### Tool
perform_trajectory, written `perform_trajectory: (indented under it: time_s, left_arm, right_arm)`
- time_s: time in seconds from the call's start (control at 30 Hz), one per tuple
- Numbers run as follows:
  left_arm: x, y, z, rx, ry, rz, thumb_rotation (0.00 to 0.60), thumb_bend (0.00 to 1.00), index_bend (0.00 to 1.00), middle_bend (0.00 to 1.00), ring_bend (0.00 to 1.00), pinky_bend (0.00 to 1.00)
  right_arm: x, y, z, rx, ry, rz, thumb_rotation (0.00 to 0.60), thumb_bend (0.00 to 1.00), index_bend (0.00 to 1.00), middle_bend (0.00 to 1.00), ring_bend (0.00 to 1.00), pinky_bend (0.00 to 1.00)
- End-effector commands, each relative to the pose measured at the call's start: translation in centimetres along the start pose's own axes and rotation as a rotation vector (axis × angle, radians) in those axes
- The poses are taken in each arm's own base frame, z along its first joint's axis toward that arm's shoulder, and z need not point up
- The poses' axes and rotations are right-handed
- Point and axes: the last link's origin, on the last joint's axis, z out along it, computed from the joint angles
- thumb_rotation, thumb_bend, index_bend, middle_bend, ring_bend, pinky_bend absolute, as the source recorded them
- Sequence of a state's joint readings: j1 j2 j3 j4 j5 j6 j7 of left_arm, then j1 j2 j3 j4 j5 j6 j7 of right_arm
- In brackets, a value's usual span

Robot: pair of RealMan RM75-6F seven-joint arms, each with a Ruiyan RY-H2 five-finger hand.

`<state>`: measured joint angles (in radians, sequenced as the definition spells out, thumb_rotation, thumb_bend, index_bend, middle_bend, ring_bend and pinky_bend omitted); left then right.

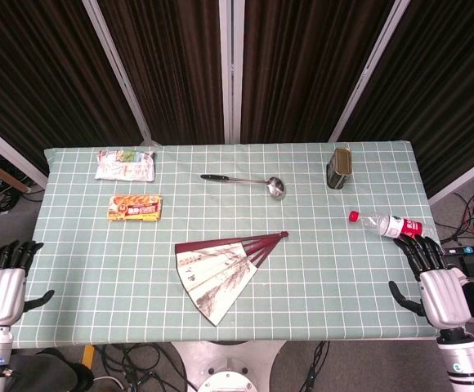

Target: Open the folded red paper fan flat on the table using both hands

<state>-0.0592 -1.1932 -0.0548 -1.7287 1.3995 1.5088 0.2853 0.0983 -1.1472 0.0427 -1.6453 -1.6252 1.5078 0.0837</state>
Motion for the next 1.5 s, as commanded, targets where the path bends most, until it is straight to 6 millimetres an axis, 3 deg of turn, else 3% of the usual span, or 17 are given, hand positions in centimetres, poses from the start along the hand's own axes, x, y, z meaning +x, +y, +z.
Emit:
perform_trajectory:
  time_s: [0.03,0.43,0.63,0.8,1.0,1.23,1.5]
  left_arm:
    - [0.0,0.0,0.1,0.001,0.002,0.002,0.6,0.0,0.18,0.16,0.1,0.13]
    - [-0.1,0.1,0.5,-0.01,0.007,0.018,0.6,0.0,0.18,0.16,0.1,0.13]
    - [1.3,2.4,3.5,-0.148,0.042,0.024,0.6,0.0,0.18,0.16,0.1,0.13]
    - [2.9,7.2,7.8,-0.358,0.016,-0.044,0.6,0.0,0.18,0.16,0.1,0.13]
    - [3.1,14.4,12.8,-0.548,-0.156,-0.172,0.6,0.0,0.22,0.18,0.18,0.26]
    - [0.8,21.4,16.3,-0.625,-0.361,-0.252,0.6,0.19,0.29,0.29,0.27,0.38]
    - [-3.4,26.5,18.3,-0.626,-0.523,-0.181,0.6,0.21,0.31,0.33,0.31,0.41]
  right_arm:
    - [-0.1,0.0,0.0,-0.003,-0.006,-0.001,0.6,0.27,0.1,0.08,0.0,0.0]
    - [-0.1,0.1,0.0,-0.019,-0.01,0.002,0.6,0.27,0.1,0.08,0.0,0.0]
    - [0.5,0.3,0.2,-0.018,0.005,-0.01,0.6,0.27,0.1,0.08,0.0,0.0]
    - [0.8,0.1,0.2,-0.008,0.004,-0.023,0.6,0.27,0.1,0.08,0.0,0.0]
    - [1.1,0.2,0.1,-0.015,0.005,-0.026,0.6,0.27,0.1,0.08,0.0,0.0]
    - [1.2,0.1,0.0,-0.027,-0.002,-0.036,0.6,0.27,0.1,0.08,0.0,0.0]
    - [1.2,-0.1,0.5,-0.028,-0.015,-0.041,0.6,0.27,0.1,0.08,0.0,0.0]
